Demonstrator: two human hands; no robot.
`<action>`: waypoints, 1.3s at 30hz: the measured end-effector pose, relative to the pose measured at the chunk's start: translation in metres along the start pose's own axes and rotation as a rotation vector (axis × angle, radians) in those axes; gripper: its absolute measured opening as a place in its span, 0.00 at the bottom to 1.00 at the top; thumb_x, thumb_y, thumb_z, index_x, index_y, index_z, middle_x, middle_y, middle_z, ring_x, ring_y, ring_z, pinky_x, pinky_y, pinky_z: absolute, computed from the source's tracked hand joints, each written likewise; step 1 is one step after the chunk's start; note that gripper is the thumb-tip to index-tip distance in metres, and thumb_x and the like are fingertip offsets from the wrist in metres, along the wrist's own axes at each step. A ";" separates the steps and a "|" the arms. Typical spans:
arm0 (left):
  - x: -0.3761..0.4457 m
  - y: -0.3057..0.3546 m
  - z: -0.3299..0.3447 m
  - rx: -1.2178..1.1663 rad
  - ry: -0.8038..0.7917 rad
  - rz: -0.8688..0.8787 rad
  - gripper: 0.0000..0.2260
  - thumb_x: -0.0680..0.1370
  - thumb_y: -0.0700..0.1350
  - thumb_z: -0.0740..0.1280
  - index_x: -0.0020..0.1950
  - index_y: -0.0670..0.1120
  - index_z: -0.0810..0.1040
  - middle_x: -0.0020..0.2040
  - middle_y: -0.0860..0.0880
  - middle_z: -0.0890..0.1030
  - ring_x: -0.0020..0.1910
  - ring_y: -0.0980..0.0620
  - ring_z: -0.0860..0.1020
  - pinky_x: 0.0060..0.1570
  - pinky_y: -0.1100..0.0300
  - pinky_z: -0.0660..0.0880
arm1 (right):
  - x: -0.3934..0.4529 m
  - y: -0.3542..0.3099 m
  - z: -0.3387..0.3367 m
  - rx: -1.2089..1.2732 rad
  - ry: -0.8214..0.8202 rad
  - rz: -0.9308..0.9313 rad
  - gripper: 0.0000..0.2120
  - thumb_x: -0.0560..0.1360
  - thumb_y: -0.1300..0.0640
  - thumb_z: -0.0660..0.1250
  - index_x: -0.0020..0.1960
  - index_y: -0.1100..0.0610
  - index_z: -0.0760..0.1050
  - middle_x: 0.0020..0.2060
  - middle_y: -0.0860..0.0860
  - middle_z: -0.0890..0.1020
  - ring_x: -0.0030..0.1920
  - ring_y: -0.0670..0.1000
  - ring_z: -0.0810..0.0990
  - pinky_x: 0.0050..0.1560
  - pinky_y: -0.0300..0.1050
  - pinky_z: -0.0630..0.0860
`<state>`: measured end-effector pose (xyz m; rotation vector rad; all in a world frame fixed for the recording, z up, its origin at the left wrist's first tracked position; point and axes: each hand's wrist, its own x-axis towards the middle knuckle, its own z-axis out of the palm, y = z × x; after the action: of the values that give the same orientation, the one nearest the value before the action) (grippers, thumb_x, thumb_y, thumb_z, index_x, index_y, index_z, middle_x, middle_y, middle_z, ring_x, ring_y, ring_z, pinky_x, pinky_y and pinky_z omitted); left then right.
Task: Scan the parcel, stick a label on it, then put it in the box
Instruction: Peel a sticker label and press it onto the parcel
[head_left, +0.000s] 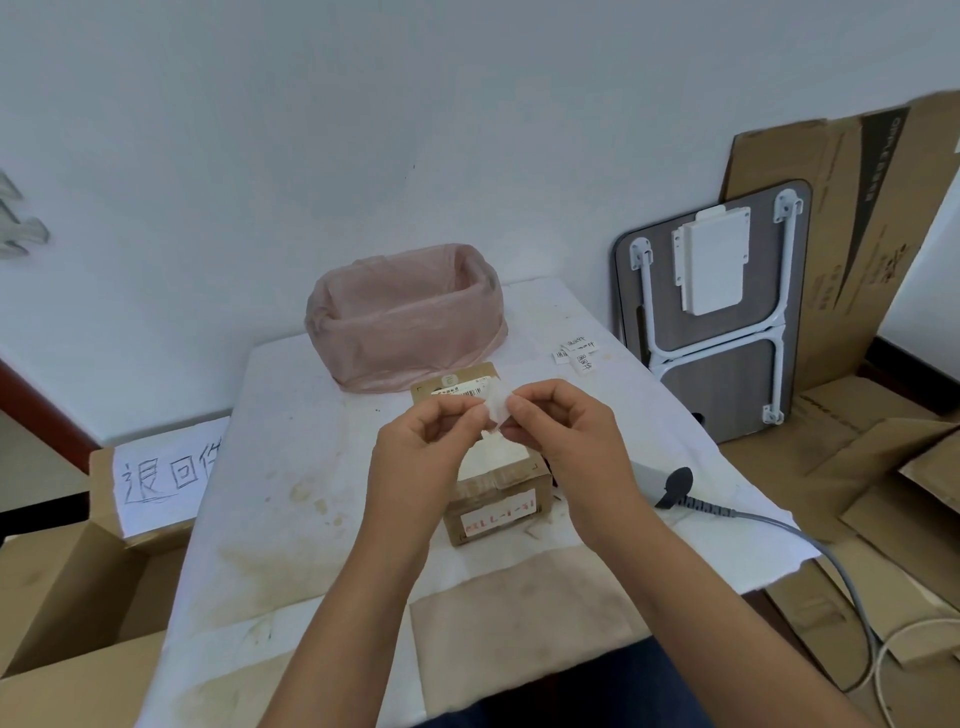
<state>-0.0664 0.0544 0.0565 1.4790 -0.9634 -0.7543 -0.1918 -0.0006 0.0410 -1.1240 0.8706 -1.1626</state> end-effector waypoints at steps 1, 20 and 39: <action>0.000 -0.001 -0.001 -0.034 -0.002 -0.022 0.03 0.76 0.43 0.71 0.47 0.46 0.85 0.42 0.49 0.87 0.44 0.56 0.84 0.43 0.70 0.75 | 0.000 0.000 -0.001 0.024 0.016 0.023 0.02 0.75 0.64 0.69 0.46 0.62 0.80 0.35 0.54 0.84 0.38 0.48 0.83 0.44 0.37 0.81; 0.052 -0.014 -0.059 -0.122 0.168 -0.145 0.05 0.77 0.45 0.70 0.44 0.47 0.85 0.43 0.50 0.87 0.43 0.53 0.78 0.51 0.60 0.71 | 0.098 -0.010 0.045 -0.059 0.056 0.047 0.05 0.75 0.65 0.67 0.45 0.56 0.75 0.34 0.53 0.81 0.34 0.48 0.79 0.47 0.44 0.80; 0.114 -0.029 -0.107 0.083 0.153 -0.149 0.05 0.77 0.46 0.69 0.45 0.48 0.84 0.45 0.50 0.86 0.43 0.55 0.80 0.44 0.65 0.72 | 0.264 0.037 0.128 -1.199 -0.072 -0.004 0.18 0.68 0.51 0.56 0.52 0.50 0.80 0.56 0.52 0.82 0.62 0.57 0.76 0.66 0.52 0.70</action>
<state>0.0837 0.0019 0.0492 1.6701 -0.7825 -0.7030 -0.0056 -0.2309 0.0446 -2.0854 1.5697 -0.5129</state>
